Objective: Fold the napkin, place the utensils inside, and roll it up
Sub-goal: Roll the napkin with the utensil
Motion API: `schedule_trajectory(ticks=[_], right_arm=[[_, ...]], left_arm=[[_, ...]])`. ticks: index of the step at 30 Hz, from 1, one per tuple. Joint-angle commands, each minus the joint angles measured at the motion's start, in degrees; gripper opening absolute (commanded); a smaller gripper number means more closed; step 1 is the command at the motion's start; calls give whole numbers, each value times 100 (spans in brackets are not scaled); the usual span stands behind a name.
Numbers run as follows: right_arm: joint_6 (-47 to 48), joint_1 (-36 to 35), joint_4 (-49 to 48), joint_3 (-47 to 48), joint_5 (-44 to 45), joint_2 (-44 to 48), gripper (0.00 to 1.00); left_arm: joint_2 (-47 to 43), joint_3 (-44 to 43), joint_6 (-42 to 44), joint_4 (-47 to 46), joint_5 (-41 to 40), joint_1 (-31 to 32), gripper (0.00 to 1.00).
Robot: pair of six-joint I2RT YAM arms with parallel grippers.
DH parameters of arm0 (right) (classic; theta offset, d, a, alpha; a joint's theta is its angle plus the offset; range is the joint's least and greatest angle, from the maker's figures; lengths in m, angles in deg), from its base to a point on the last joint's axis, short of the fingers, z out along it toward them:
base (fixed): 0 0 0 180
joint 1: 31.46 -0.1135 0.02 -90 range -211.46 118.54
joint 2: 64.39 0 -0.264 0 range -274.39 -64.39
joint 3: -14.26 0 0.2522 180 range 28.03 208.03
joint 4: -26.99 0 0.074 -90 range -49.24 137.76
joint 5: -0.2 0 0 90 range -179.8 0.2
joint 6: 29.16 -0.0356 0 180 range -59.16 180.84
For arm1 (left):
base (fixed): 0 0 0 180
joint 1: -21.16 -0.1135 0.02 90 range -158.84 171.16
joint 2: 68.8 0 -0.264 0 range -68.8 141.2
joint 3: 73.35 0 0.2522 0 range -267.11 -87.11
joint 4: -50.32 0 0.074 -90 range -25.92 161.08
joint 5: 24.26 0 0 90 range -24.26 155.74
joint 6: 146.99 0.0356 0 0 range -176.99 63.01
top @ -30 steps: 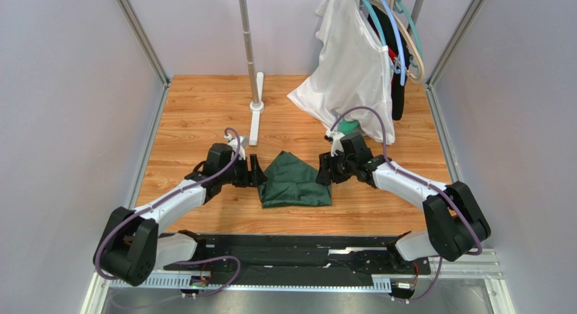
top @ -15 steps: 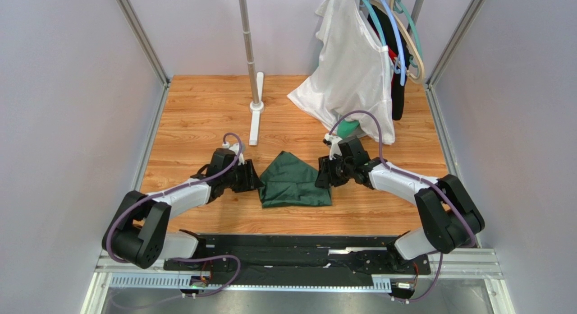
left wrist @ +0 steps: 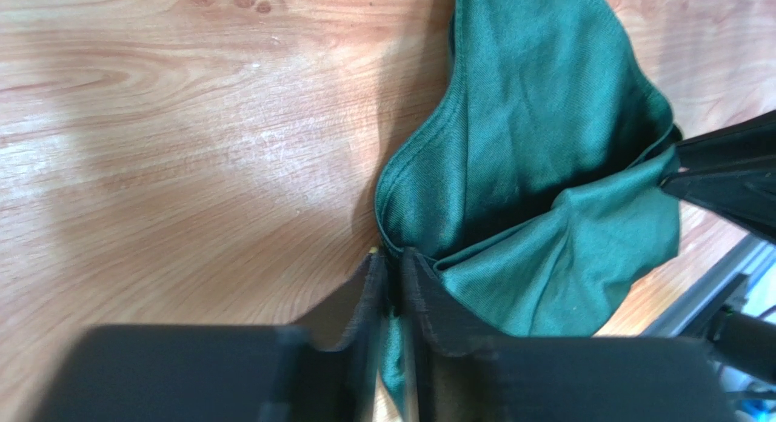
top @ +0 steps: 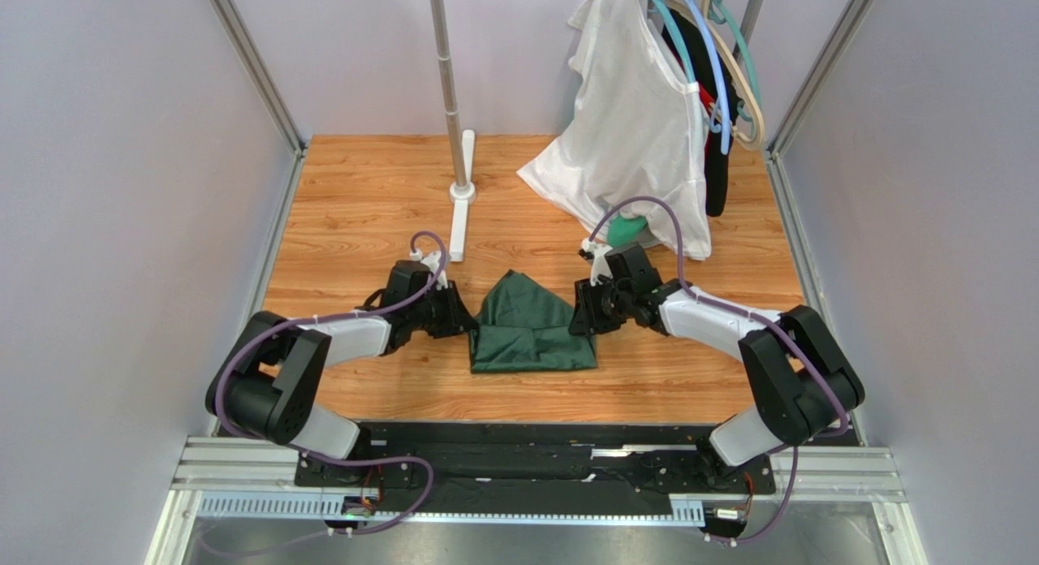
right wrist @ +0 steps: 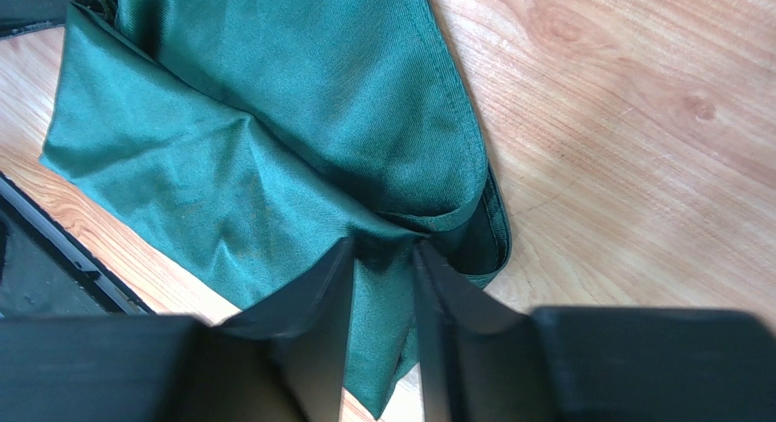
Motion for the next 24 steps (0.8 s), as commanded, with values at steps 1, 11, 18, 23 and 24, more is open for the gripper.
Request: schedule_trajectory(ticks=[1,11,18,23,24], right_arm=[[33,12,-25,199,41,30,28],[139,21,-129,296,-55,302,0],[367,-6,-490,42,-450,601,0],[639,-129,-754,-345,-767,908,0],[736,-155,-754,-380,-907,987,0]], left_arm=[[224,32,27,145,-15,-20,12],[829,-476,-9,-22,-23,-20,0],[1462,-1189,-70,-119,-155,-99,0],[1436,-1417,-62,-6,-243,-134,0],[1463,-1470,8,152,-226,-135,0]])
